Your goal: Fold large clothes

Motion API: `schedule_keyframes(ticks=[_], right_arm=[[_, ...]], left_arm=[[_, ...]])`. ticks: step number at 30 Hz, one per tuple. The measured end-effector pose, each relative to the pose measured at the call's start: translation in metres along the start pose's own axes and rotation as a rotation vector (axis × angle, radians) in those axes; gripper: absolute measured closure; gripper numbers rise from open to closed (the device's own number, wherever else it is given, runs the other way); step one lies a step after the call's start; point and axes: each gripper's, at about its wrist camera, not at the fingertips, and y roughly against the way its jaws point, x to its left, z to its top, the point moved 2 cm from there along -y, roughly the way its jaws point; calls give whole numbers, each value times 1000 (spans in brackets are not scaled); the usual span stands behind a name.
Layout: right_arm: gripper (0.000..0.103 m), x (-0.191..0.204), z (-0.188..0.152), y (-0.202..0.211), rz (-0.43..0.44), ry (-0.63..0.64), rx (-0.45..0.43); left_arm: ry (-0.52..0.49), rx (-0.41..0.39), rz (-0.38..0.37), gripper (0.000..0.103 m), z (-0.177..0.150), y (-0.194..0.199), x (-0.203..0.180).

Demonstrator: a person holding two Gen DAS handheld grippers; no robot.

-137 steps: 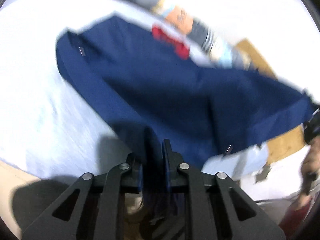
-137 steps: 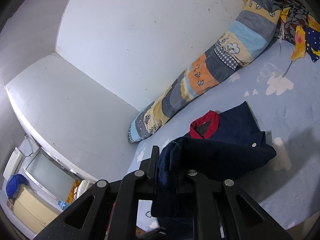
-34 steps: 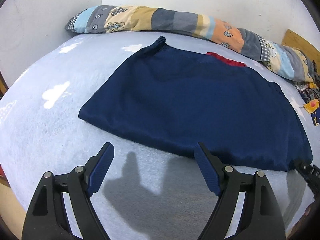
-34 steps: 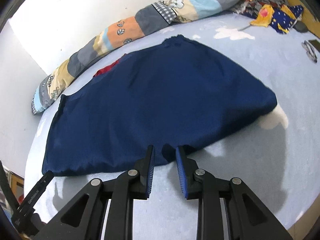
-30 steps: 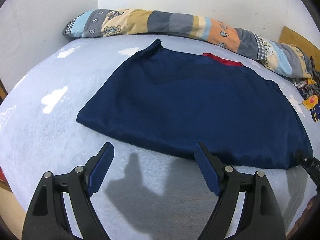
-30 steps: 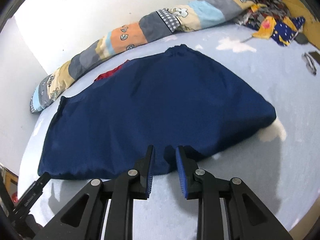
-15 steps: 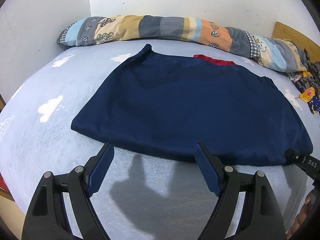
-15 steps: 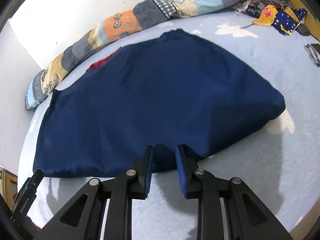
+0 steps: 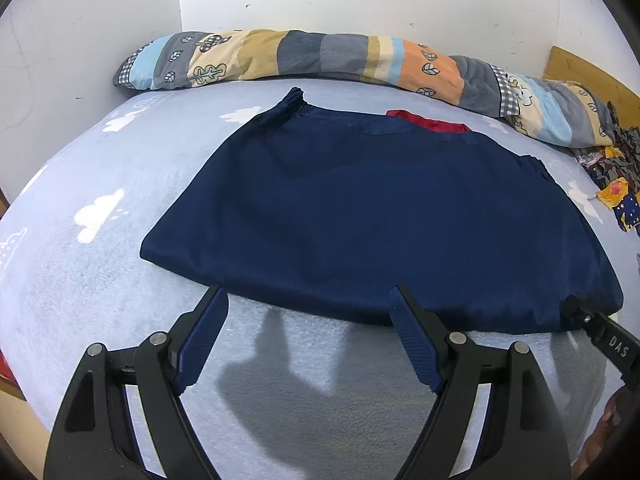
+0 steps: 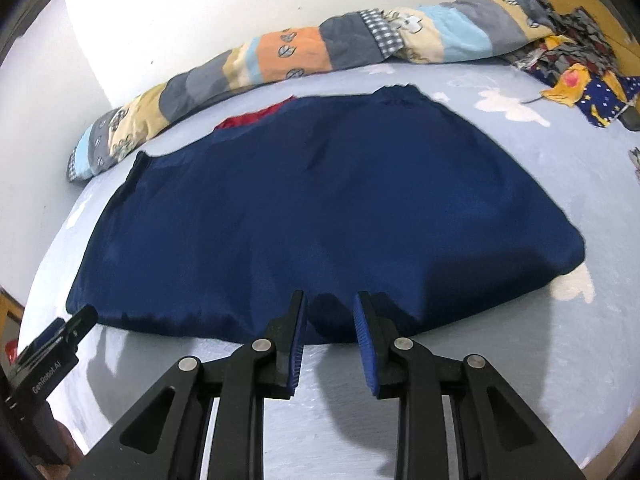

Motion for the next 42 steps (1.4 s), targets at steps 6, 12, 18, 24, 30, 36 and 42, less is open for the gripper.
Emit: schedule_keyframes(ticks=[6,12,18,24,30,36,42], right_arm=[[75,-5,-3,-10,22,-31,52],[75,-7,-5,-7,33,-53,48],[73,-19,-4,5,14,-104,6],[70,-50,-4,-3,47,-265,57],[66,-94,-1,30,183,-398,4],[56,-182,-14,58,220,-582,-33],[56,-220,-38,54,265,-716,-20]], left_arm=[[-1,-1,-1,20,0,1,-1],[1,1,-2,20,0,1,-1],[7,7,-3,20,-1,0,1],[67,46,-15,20,0,-7,15],[131,68,-28,21,-1,-11,28],[94,79,-24,21,-3,-14,19],[46,76,-10,20,-3,-13,11]])
